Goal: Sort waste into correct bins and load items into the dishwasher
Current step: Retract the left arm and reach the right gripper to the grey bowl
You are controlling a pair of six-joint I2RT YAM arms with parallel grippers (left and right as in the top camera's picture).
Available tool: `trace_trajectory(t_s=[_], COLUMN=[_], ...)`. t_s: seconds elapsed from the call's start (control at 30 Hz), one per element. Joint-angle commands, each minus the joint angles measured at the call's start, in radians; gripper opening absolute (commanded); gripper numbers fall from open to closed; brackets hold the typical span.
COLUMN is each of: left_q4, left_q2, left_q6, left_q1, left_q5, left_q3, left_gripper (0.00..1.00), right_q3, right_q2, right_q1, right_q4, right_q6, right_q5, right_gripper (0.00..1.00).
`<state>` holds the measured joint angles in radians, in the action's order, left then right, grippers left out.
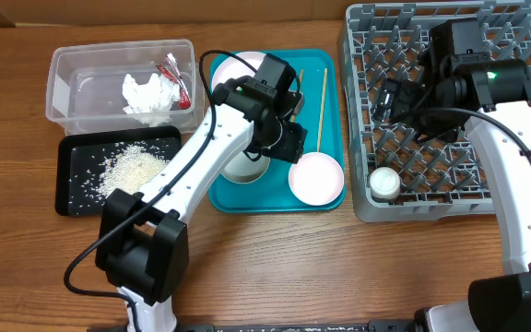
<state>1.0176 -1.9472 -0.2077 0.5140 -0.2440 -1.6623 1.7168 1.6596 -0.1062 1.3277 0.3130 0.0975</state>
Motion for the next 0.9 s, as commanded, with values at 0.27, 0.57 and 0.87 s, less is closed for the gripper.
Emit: trace_trajectory(t_s=[0.27,0.57,0.87], left_q4=[0.143,0.265,0.304], left_q2=[0.039,0.176,0.232], left_q6=[-0.009,0.029,0.024], left_q1=[-0.151,-0.333,-0.462], left_q5=[-0.016,-0.016,0.098], left_q3=[-0.138,-0.284,-0.281], left_gripper=[0.66,0.85,1.0], right_q3=[0.003,0.003,0.003], right_q2=[-0.001,0.097,0.284], right_q1=[-0.043,-0.255,-0.443], right_q4=[-0.039,-0.185,-0.3], right_q6=[-0.006,0.106,0.332], right_q5=[0.124,0.152,0.003], right_gripper=[0.99,0.92,0.84])
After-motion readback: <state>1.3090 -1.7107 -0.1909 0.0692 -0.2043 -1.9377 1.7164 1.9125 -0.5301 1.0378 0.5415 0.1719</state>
